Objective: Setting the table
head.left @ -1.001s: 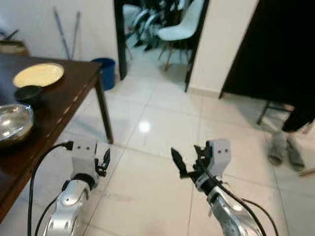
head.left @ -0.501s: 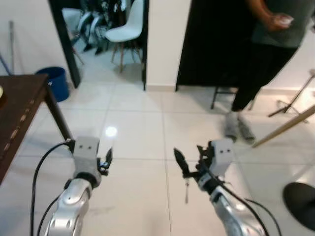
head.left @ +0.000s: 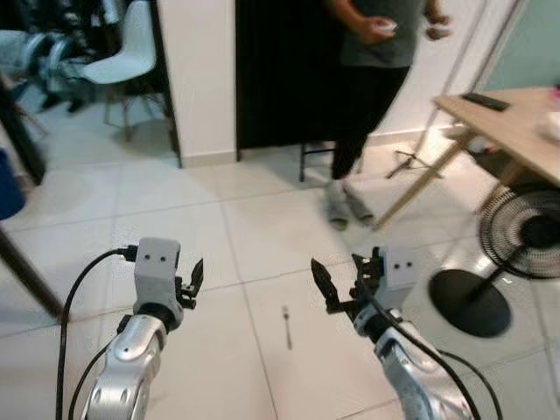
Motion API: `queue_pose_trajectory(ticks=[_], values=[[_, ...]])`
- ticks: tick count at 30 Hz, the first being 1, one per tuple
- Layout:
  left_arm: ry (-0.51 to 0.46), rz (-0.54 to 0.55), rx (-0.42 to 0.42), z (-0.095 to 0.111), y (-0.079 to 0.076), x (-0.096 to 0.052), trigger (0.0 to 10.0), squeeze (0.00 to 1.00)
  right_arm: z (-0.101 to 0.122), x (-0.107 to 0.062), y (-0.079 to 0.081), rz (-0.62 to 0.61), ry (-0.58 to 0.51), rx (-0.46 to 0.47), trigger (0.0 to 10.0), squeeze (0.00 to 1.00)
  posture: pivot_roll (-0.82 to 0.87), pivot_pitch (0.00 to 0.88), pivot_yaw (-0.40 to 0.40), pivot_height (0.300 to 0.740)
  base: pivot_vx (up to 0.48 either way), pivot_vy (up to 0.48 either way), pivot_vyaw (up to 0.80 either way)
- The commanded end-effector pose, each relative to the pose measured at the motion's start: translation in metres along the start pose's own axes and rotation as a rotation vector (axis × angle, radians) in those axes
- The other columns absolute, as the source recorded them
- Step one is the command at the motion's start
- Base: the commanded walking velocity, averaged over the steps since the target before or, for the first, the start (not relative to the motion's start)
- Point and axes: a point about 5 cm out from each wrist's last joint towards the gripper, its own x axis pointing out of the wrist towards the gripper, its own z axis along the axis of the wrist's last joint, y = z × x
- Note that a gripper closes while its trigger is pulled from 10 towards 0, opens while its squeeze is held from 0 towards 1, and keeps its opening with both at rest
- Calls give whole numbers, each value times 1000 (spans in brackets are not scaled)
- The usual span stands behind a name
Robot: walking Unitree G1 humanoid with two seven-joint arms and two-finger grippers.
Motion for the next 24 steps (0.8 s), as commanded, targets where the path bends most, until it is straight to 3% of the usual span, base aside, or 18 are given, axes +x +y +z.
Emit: queue_pose_trajectory(ticks=[1,24], values=[[17,3,-3,-4,0,-1,10000,0,-4,-1,-1,-3,18,-6,10000,0,-35,0,55,740,0,0,-775],[17,8,-16,-3,-1,-1,10000,0,-4,-2,-1,-2,21,-5,10000,0,-34,0,50,740,0,0,-776]])
